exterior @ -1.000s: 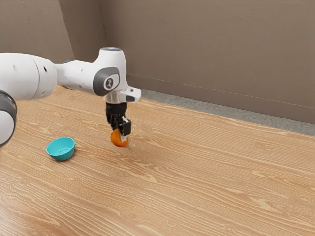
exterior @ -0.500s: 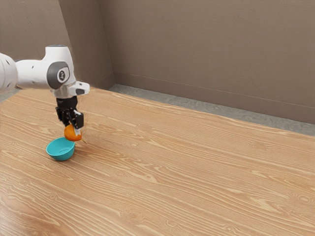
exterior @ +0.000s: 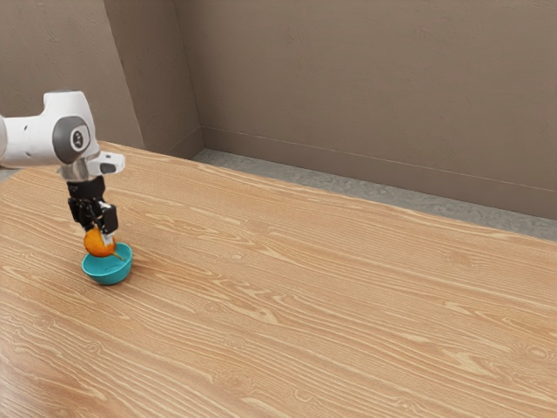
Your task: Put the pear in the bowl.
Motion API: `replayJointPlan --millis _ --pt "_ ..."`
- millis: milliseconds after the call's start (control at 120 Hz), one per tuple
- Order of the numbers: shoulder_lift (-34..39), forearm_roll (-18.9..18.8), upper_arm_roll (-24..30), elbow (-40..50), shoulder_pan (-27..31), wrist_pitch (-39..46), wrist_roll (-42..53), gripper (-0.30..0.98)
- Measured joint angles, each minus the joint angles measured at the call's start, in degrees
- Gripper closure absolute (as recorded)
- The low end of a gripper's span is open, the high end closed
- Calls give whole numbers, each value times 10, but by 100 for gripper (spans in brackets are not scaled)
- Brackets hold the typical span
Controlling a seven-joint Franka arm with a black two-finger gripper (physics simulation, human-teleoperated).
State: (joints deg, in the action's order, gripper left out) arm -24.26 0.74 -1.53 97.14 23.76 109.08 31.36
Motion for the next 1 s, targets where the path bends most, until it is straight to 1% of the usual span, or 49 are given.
replayJointPlan --millis 192,317,433,525,600,717,833,933,1000 --pt "-4 3 1 -4 4 -1 17 12" --pt "1 7 5 -6 4 -7 26 7" --pt "8 8 23 -7 3 -13 33 4" --pt "27 9 68 -29 -1 -24 36 3" --pt "44 9 94 -47 -3 -36 27 2" --pt "88 7 171 -83 -4 -75 -16 1" --pt "125 7 214 -100 -5 -103 -63 1" --pt "130 -13 266 -159 -7 -139 -103 0" --pt "138 -23 282 -172 -18 -158 -128 0"
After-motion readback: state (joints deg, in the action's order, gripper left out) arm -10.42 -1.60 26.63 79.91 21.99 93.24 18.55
